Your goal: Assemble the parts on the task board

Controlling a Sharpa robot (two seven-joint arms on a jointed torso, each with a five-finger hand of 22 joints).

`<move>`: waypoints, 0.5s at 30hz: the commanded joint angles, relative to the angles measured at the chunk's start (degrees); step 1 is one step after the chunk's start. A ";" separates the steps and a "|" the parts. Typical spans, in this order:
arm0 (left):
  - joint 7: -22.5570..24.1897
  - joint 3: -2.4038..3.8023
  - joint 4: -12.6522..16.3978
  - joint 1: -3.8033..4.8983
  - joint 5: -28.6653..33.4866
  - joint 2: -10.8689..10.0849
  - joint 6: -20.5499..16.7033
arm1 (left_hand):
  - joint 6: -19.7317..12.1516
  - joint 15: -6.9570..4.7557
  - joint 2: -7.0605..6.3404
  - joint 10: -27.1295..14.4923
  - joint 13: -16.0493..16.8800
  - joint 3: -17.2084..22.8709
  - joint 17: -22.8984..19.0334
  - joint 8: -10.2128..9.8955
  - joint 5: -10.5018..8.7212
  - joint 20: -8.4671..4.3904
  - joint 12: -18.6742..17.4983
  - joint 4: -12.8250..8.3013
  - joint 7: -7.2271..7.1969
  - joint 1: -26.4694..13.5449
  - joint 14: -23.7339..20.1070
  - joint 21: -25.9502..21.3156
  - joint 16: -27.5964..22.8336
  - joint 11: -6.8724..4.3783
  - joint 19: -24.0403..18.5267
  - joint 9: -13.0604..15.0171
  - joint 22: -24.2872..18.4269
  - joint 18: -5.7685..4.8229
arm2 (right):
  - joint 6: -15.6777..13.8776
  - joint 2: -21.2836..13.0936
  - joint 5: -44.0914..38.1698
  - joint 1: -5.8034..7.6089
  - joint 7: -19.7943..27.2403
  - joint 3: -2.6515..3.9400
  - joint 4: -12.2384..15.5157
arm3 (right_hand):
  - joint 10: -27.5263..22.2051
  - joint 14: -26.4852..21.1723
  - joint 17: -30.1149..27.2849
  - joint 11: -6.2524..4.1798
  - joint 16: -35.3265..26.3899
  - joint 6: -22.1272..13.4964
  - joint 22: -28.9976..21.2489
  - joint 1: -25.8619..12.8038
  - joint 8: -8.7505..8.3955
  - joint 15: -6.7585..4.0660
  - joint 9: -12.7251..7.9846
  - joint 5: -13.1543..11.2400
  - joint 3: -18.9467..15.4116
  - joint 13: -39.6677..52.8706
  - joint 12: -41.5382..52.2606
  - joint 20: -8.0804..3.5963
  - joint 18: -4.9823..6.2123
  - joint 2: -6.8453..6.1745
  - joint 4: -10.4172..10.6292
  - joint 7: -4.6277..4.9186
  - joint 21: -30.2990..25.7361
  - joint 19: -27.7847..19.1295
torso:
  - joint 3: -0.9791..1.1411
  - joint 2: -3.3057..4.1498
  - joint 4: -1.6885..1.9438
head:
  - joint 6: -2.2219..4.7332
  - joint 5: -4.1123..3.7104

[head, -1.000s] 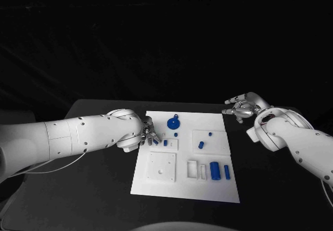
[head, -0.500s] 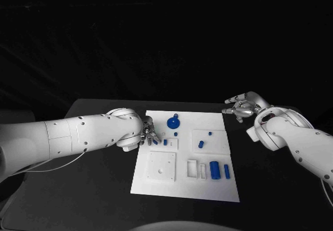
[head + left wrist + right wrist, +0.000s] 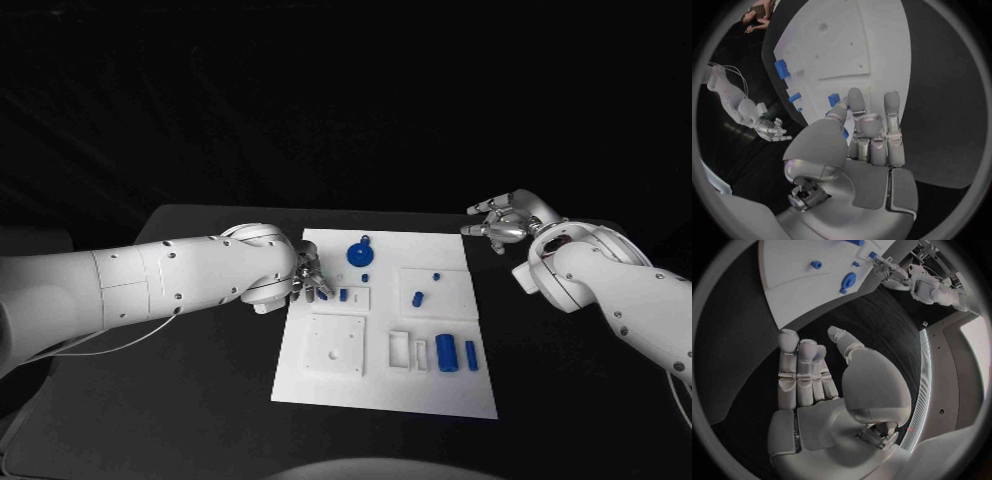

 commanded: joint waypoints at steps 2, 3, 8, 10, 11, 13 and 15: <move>-0.18 -0.14 0.04 -0.19 -0.36 0.00 1.42 | 4.37 0.14 0.64 2.71 -0.09 0.13 0.05 0.04 0.14 0.38 0.15 -0.34 -3.96 -0.11 0.27 0.10 -0.19 -0.35 0.20 5.28 0.07 1.06 | 0.83 -0.02 -0.32 -0.04 0.18 0.02 0.08 | -0.51 -0.49 -0.07 0.04 0.10 -0.11 2.57 -0.13 -0.15 0.00 0.02 0.30 -0.13 -0.09 0.11 0.10 0.96 0.41 0.03 0.25 -0.21 0.05 | -0.01 0.00 -0.01 | -0.07 0.03; -0.18 -0.14 0.05 -0.19 -0.36 0.00 1.37 | 4.37 0.14 0.64 2.71 -0.09 0.13 0.05 0.04 0.14 0.38 0.15 -0.34 -3.96 -0.11 0.27 0.10 -0.19 -0.35 0.20 5.28 0.07 1.06 | 0.83 -0.01 -0.32 -0.04 0.19 0.02 0.08 | -0.51 -0.49 -0.07 0.04 0.10 -0.11 2.57 -0.13 -0.15 0.00 0.02 0.30 -0.13 -0.09 0.11 0.10 0.96 0.41 0.03 0.25 -0.21 0.05 | -0.01 0.01 0.00 | -0.06 0.05; -0.23 -0.14 -0.06 -0.19 -0.39 -0.06 1.45 | 4.35 0.14 0.65 2.72 -0.11 0.10 -0.01 -0.02 0.15 0.41 0.13 -0.34 -3.95 -0.15 0.25 0.08 -0.29 -0.34 0.22 5.24 0.07 1.10 | 0.82 -0.02 -0.32 -0.04 0.20 0.02 0.09 | -0.51 -0.49 -0.07 0.04 0.10 -0.11 2.57 -0.13 -0.15 0.00 0.02 0.30 -0.13 -0.09 0.11 0.10 0.96 0.41 0.03 0.25 -0.21 0.05 | -0.01 0.00 0.01 | -0.09 0.09; -0.26 -0.14 -0.12 -0.19 -0.40 -0.08 1.66 | 4.36 0.12 0.61 2.71 -0.12 0.05 -0.02 -0.05 0.11 0.41 0.11 -0.33 -3.95 -0.20 0.25 0.07 -0.33 -0.34 0.23 5.19 0.08 1.12 | 0.82 -0.03 -0.32 -0.04 0.21 0.02 0.08 | -0.51 -0.49 -0.07 0.04 0.10 -0.11 2.57 -0.13 -0.15 0.00 0.02 0.30 -0.13 -0.09 0.11 0.10 0.96 0.41 0.03 0.25 -0.21 0.05 | -0.01 0.00 0.02 | -0.10 0.11; -0.29 -0.14 -0.16 -0.19 -0.39 -0.09 1.82 | 4.40 0.13 0.61 2.72 -0.12 -0.01 0.00 -0.08 0.04 0.39 0.11 -0.23 -3.95 -0.33 0.25 0.06 -0.34 -0.33 0.22 5.15 0.08 1.11 | 0.83 -0.03 -0.32 -0.04 0.21 0.02 0.07 | -0.51 -0.49 -0.07 0.04 0.10 -0.11 2.57 -0.13 -0.15 0.00 0.02 0.30 -0.13 -0.09 0.11 0.10 0.96 0.41 0.03 0.25 -0.21 0.05 | -0.01 0.00 0.03 | -0.14 0.10; -0.34 -0.14 -0.20 -0.19 -0.39 -0.08 2.07 | 4.57 0.12 0.80 2.72 -0.15 -0.12 0.13 -0.14 -0.53 0.35 0.06 0.11 -4.00 -0.63 0.25 0.04 -0.33 -0.33 0.22 5.03 0.08 1.06 | 0.87 -0.02 -0.32 -0.04 0.22 0.02 0.06 | -0.51 -0.49 -0.07 0.04 0.10 -0.11 2.57 -0.13 -0.15 0.00 0.02 0.30 -0.13 -0.09 0.11 0.10 0.96 0.41 0.03 0.25 -0.21 0.05 | -0.01 0.00 0.03 | -0.14 0.10; -0.39 -0.14 -0.26 -0.19 -0.39 -0.06 2.39 | 4.65 0.10 0.84 2.72 -0.18 -0.22 0.07 -0.28 -0.94 0.33 0.01 0.27 -3.99 -0.66 0.22 0.01 -0.41 -0.31 0.21 4.85 0.07 1.02 | 0.90 0.00 -0.32 -0.04 0.23 0.02 0.05 | -0.51 -0.49 -0.07 0.04 0.10 -0.11 2.57 -0.13 -0.15 0.00 0.02 0.30 -0.13 -0.09 0.11 0.10 0.96 0.41 0.03 0.25 -0.21 0.05 | -0.03 0.01 0.01 | -0.15 0.14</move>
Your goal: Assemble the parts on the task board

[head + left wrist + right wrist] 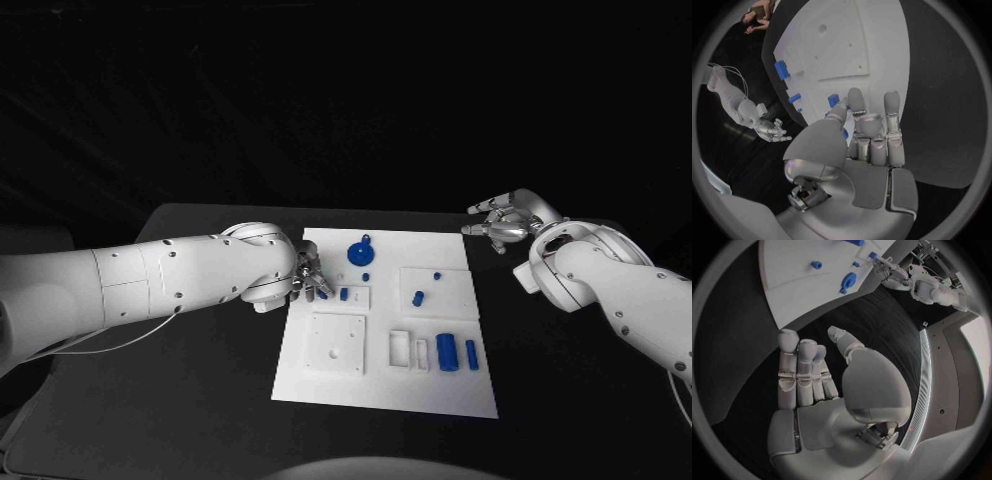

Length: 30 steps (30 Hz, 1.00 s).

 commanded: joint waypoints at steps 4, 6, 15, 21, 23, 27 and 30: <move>-0.52 -0.14 -0.31 -0.19 -0.35 0.05 2.39 | 4.61 0.09 0.31 2.72 -0.08 -0.37 0.13 -0.08 -0.35 0.10 0.03 0.49 -4.23 -0.13 0.26 -0.03 -0.42 -0.32 0.01 3.02 0.07 1.00 | 0.84 0.03 -0.32 -0.04 0.26 0.02 0.05 | -0.51 -0.49 -0.07 0.04 0.12 -0.05 2.56 -0.24 -0.15 0.00 0.02 0.38 -0.17 -0.09 0.14 0.10 0.96 0.38 0.10 0.24 -0.22 0.03 | -0.01 0.01 -0.04 | 0.00 0.04; -0.56 -0.14 -0.40 -0.19 -0.46 0.09 2.51 | 4.71 0.09 0.30 2.72 -0.10 -0.47 0.14 -0.02 -0.44 0.09 0.01 0.63 -4.25 -0.18 0.25 -0.04 -0.45 -0.32 0.02 3.05 0.07 0.99 | 0.84 0.03 -0.32 -0.04 0.27 0.02 0.05 | -0.51 -0.49 -0.07 0.04 0.12 -0.05 2.56 -0.24 -0.15 0.00 0.02 0.38 -0.17 -0.09 0.14 0.10 0.96 0.38 0.10 0.24 -0.22 0.03 | 0.00 -0.01 -0.04 | 0.00 0.04; -0.62 -0.14 -0.87 -0.20 -0.95 0.49 2.73 | 4.89 0.02 0.20 2.72 -0.15 -0.87 0.34 0.35 -0.56 -0.07 0.08 1.33 -4.38 -0.04 0.32 -0.11 -0.55 -0.37 0.13 3.49 0.06 0.85 | 0.82 0.01 -0.32 -0.06 0.31 0.02 0.07 | -0.51 -0.49 -0.07 0.04 0.12 -0.05 2.56 -0.24 -0.15 0.00 0.02 0.38 -0.17 -0.09 0.14 0.10 0.96 0.38 0.10 0.24 -0.22 0.03 | 0.02 0.01 -0.09 | -0.04 0.05; -0.63 -0.14 -1.08 -0.23 -1.05 0.90 2.70 | 4.88 0.01 0.15 2.72 -0.15 -0.93 0.36 0.40 -0.57 -0.07 0.09 1.41 -4.38 -0.05 0.32 -0.12 -0.56 -0.38 0.14 3.56 0.06 0.85 | 0.83 0.03 -0.32 -0.08 0.34 0.02 0.05 | -0.51 -0.49 -0.07 0.04 0.12 -0.05 2.56 -0.24 -0.15 0.00 0.02 0.38 -0.17 -0.09 0.14 0.10 0.96 0.38 0.10 0.24 -0.22 0.03 | 0.01 0.03 -0.06 | -0.03 -0.01; -0.63 -0.14 -1.22 -0.24 -1.08 1.08 2.68 | 4.88 0.01 0.15 2.72 -0.15 -0.93 0.36 0.40 -0.57 -0.07 0.09 1.41 -4.38 -0.05 0.32 -0.12 -0.56 -0.38 0.14 3.56 0.06 0.85 | 0.84 0.06 -0.32 -0.10 0.35 0.02 0.03 | -0.51 -0.49 -0.07 0.04 0.12 -0.05 2.56 -0.24 -0.15 0.00 0.02 0.38 -0.17 -0.09 0.14 0.10 0.96 0.38 0.10 0.24 -0.22 0.03 | 0.02 0.02 -0.05 | -0.02 -0.03; -0.63 -0.14 -1.57 -0.25 -1.35 1.42 2.68 | 4.88 0.01 0.15 2.72 -0.15 -0.93 0.36 0.40 -0.57 -0.07 0.09 1.41 -4.38 -0.05 0.32 -0.12 -0.56 -0.38 0.14 3.56 0.06 0.85 | 0.85 0.11 -0.31 -0.14 0.36 0.02 0.00 | -0.51 -0.49 -0.07 0.04 0.12 -0.05 2.56 -0.24 -0.15 0.00 0.02 0.38 -0.17 -0.09 0.14 0.10 0.96 0.38 0.10 0.24 -0.22 0.03 | 0.04 0.02 -0.04 | -0.02 -0.01; -0.63 -0.14 -1.73 -0.25 -1.50 1.63 2.87 | 4.82 0.00 0.04 2.72 -0.16 -1.03 0.44 0.47 -0.64 -0.08 0.12 1.65 -4.39 0.13 0.34 -0.16 -0.59 -0.38 0.16 3.73 0.07 0.84 | 0.85 0.13 -0.31 -0.17 0.37 0.02 -0.01 | -0.54 -0.50 -0.08 0.05 0.11 -0.11 2.54 -0.24 -0.15 0.00 0.02 0.43 -0.30 -0.10 0.12 0.10 0.96 0.41 0.20 0.25 -0.33 0.03 | 0.05 0.01 -0.06 | -0.06 -0.06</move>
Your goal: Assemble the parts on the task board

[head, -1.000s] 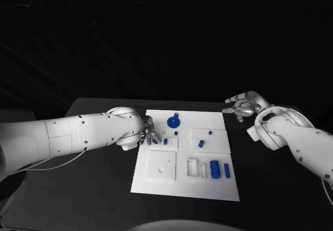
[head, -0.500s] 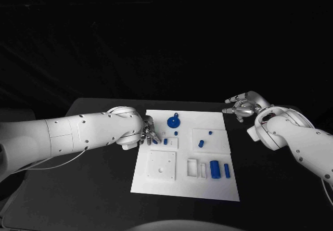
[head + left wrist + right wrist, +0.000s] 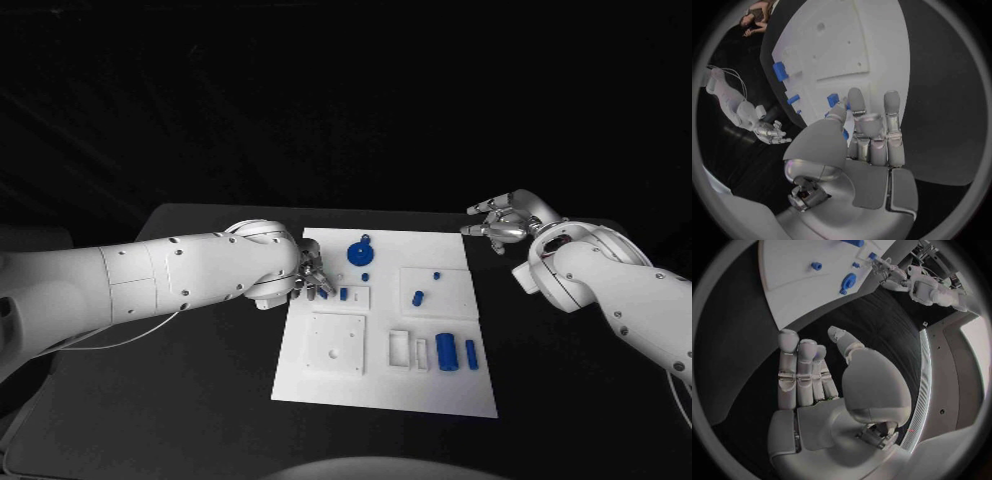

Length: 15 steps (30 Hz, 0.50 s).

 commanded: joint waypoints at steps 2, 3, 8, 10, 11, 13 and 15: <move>-0.53 -0.24 -0.23 -0.35 -0.60 0.40 1.76 | 4.78 -0.02 -0.29 2.71 -0.06 -0.23 0.07 0.24 -0.46 -0.08 0.12 0.48 -4.34 0.11 0.33 -0.17 -0.39 -0.38 0.17 -0.10 0.10 0.83 | 0.72 0.05 -0.31 -0.08 0.36 0.02 0.01 | -0.54 -0.50 -0.08 0.05 0.11 -0.11 2.54 -0.24 -0.15 0.00 0.02 0.21 -0.14 -0.05 0.12 0.10 0.96 0.41 0.04 0.25 -0.33 0.03 | 0.01 -0.01 0.00 | -0.06 -0.07; -0.53 -0.24 -0.26 -0.36 -0.65 0.45 1.93 | 4.82 -0.02 -0.46 2.72 -0.06 -0.34 0.16 0.26 -0.50 -0.07 0.12 0.50 -4.36 0.09 0.33 -0.18 -0.37 -0.40 0.16 -0.09 0.10 0.83 | 0.72 0.04 -0.31 -0.08 0.36 0.02 0.01 | -0.54 -0.50 -0.08 0.05 0.11 -0.11 2.54 -0.24 -0.15 0.00 0.02 0.21 -0.14 -0.05 0.12 0.10 0.96 0.41 0.04 0.25 -0.33 0.03 | 0.02 -0.02 -0.01 | -0.07 -0.06; -0.58 -0.24 -0.34 -0.36 -0.87 0.52 2.85 | 4.93 -0.01 -0.60 2.71 -0.05 -0.47 0.32 0.33 -0.55 -0.01 0.14 0.63 -4.41 0.42 0.31 -0.20 -0.31 -0.41 0.10 0.05 0.13 0.83 | 0.75 -0.02 -0.31 -0.10 0.37 0.02 0.00 | -0.53 -0.51 -0.09 0.05 0.10 -0.17 2.53 -0.33 -0.16 0.02 0.02 0.22 -0.22 -0.06 0.13 0.11 0.96 0.39 0.12 0.25 -0.36 0.03 | 0.02 0.00 0.02 | -0.10 -0.09; -0.60 -0.24 -0.36 -0.36 -0.92 0.51 3.17 | 4.94 0.00 -0.54 2.71 -0.05 -0.39 0.37 0.34 -0.57 0.03 0.15 0.54 -4.40 0.63 0.31 -0.21 -0.29 -0.41 0.09 0.07 0.15 0.85 | 0.76 -0.03 -0.31 -0.11 0.37 0.02 0.00 | -0.53 -0.51 -0.09 0.05 0.10 -0.17 2.53 -0.33 -0.16 0.02 0.02 0.22 -0.22 -0.06 0.13 0.11 0.96 0.39 0.12 0.25 -0.36 0.03 | 0.01 -0.01 0.01 | -0.13 -0.12; -0.61 -0.24 -0.36 -0.36 -0.95 0.50 3.35 | 4.95 0.01 -0.48 2.71 -0.05 -0.34 0.42 0.33 -0.57 0.05 0.15 0.50 -4.39 0.73 0.30 -0.20 -0.27 -0.41 0.08 0.09 0.16 0.86 | 0.77 -0.05 -0.31 -0.11 0.37 0.02 0.00 | -0.53 -0.51 -0.09 0.05 0.10 -0.17 2.53 -0.33 -0.16 0.02 0.02 0.22 -0.22 -0.06 0.13 0.11 0.96 0.39 0.12 0.25 -0.36 0.03 | 0.01 -0.01 0.01 | -0.13 -0.12; -0.64 -0.24 -0.37 -0.36 -0.99 0.46 3.72 | 4.98 0.03 -0.32 2.71 -0.05 -0.19 0.50 0.36 -0.55 0.10 0.15 0.40 -4.39 0.94 0.32 -0.21 -0.23 -0.41 0.07 0.12 0.17 0.89 | 0.80 -0.06 -0.30 -0.12 0.37 0.02 -0.01 | -0.53 -0.51 -0.09 0.05 0.10 -0.17 2.53 -0.33 -0.16 0.02 0.02 0.22 -0.22 -0.06 0.13 0.11 0.96 0.39 0.12 0.25 -0.36 0.03 | -0.01 0.00 0.02 | -0.12 -0.11; -0.66 -0.24 -0.37 -0.36 -1.01 0.43 3.98 | 4.96 0.05 -0.25 2.72 -0.05 -0.10 0.58 0.39 -0.57 0.16 0.17 0.25 -4.37 1.08 0.32 -0.20 -0.19 -0.41 0.06 0.19 0.19 0.95 | 0.83 -0.07 -0.29 -0.13 0.38 0.02 -0.01 | -0.53 -0.51 -0.09 0.05 0.10 -0.17 2.53 -0.33 -0.16 0.02 0.02 0.22 -0.22 -0.06 0.13 0.11 0.96 0.39 0.12 0.25 -0.36 0.03 | -0.02 0.00 0.03 | -0.12 -0.12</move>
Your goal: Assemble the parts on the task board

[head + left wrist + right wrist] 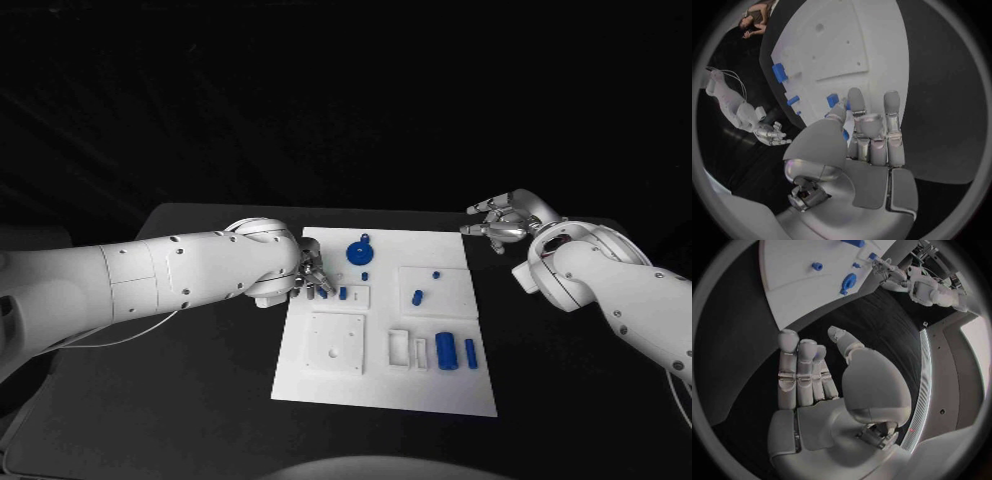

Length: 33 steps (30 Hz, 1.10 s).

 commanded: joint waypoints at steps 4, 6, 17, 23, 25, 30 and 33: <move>-0.66 -0.32 0.05 -0.44 -0.29 0.05 3.16 | 4.66 0.00 0.36 2.72 -0.04 0.28 0.29 0.29 -0.10 0.24 0.19 -0.38 -4.27 1.05 0.27 -0.20 -0.13 -0.41 0.05 0.28 0.11 1.02 | 0.81 -0.03 -0.26 -0.08 0.36 0.02 0.00 | -0.53 -0.49 -0.09 0.05 0.11 -0.09 2.53 -0.38 -0.15 0.01 0.02 0.26 -0.41 -0.05 0.15 0.11 0.96 0.40 0.26 0.24 -0.39 0.05 | -0.04 0.02 0.05 | -0.01 -0.03; -0.68 -0.32 0.11 -0.44 -0.27 0.01 3.30 | 4.71 0.01 0.39 2.71 -0.04 0.31 0.35 0.37 -0.12 0.29 0.19 -0.45 -4.27 1.07 0.27 -0.20 -0.10 -0.42 0.04 0.36 0.12 1.06 | 0.82 -0.02 -0.26 -0.10 0.36 0.02 0.00 | -0.53 -0.49 -0.09 0.05 0.11 -0.09 2.53 -0.38 -0.15 0.01 0.02 0.26 -0.41 -0.05 0.15 0.11 0.96 0.40 0.26 0.24 -0.39 0.05 | -0.04 0.01 0.05 | -0.01 0.00; -0.75 -0.32 0.44 -0.44 0.02 -0.17 3.78 | 4.59 0.10 0.63 2.70 0.01 0.59 0.96 0.53 0.01 0.70 0.33 -1.09 -4.30 1.04 0.35 -0.13 0.16 -0.42 0.04 0.76 0.26 1.45 | 0.83 0.02 -0.25 -0.19 0.38 0.02 0.01 | -0.53 -0.49 -0.09 0.05 0.11 -0.09 2.53 -0.38 -0.15 0.01 0.02 0.26 -0.41 -0.05 0.15 0.11 0.96 0.40 0.26 0.24 -0.39 0.05 | -0.04 -0.01 0.03 | -0.03 0.03; -0.77 -0.32 0.08 -0.44 -0.17 -0.04 3.67 | 4.59 0.13 0.74 2.70 0.01 0.66 1.16 0.53 -0.05 0.85 0.33 -1.36 -4.27 0.84 0.34 -0.10 0.18 -0.45 0.00 0.92 0.35 1.63 | 0.82 0.01 -0.25 -0.21 0.39 0.02 0.03 | -0.53 -0.49 -0.09 0.05 0.11 -0.09 2.53 -0.38 -0.15 0.01 0.02 0.26 -0.41 -0.05 0.15 0.11 0.96 0.40 0.26 0.24 -0.39 0.05 | -0.03 0.00 0.02 | -0.08 0.00; -0.78 -0.32 -0.02 -0.44 -0.35 -0.01 3.64 | 4.57 0.14 0.72 2.71 0.01 0.60 1.09 0.53 -0.14 0.86 0.31 -1.33 -4.26 0.71 0.32 -0.10 0.13 -0.43 -0.01 0.96 0.37 1.64 | 0.82 -0.02 -0.25 -0.21 0.39 0.02 0.04 | -0.53 -0.49 -0.09 0.05 0.11 -0.09 2.53 -0.38 -0.15 0.01 0.02 0.26 -0.41 -0.05 0.15 0.11 0.96 0.40 0.26 0.24 -0.39 0.05 | -0.02 0.00 0.03 | -0.19 -0.04; -0.79 -0.32 -0.25 -0.45 -0.65 0.14 3.56 | 4.58 0.14 0.50 2.71 -0.01 0.26 0.86 0.37 -0.39 0.86 0.21 -0.98 -4.26 0.26 0.22 -0.16 -0.04 -0.38 -0.07 0.84 0.37 1.63 | 0.82 -0.08 -0.25 -0.22 0.39 0.02 0.04 | -0.53 -0.49 -0.09 0.05 0.11 -0.09 2.53 -0.38 -0.15 0.01 0.02 0.26 -0.41 -0.05 0.15 0.11 0.96 0.40 0.26 0.24 -0.39 0.05 | 0.02 0.00 0.04 | -0.20 -0.05; -0.78 -0.32 -0.49 -0.56 -0.71 0.33 3.41 | 4.69 0.13 0.38 2.71 0.00 -0.04 0.73 0.19 -0.59 0.83 0.16 -0.41 -4.28 0.28 0.23 -0.17 -0.17 -0.38 -0.06 0.70 0.40 1.59 | 0.81 -0.08 -0.25 -0.22 0.39 0.02 0.05 | -0.57 -0.54 -0.11 0.06 0.07 -0.13 2.52 -0.36 -0.15 0.02 0.02 0.35 -0.57 -0.07 0.12 0.11 0.95 0.41 0.42 0.24 -0.53 0.04 | 0.00 0.01 0.00 | -0.19 -0.09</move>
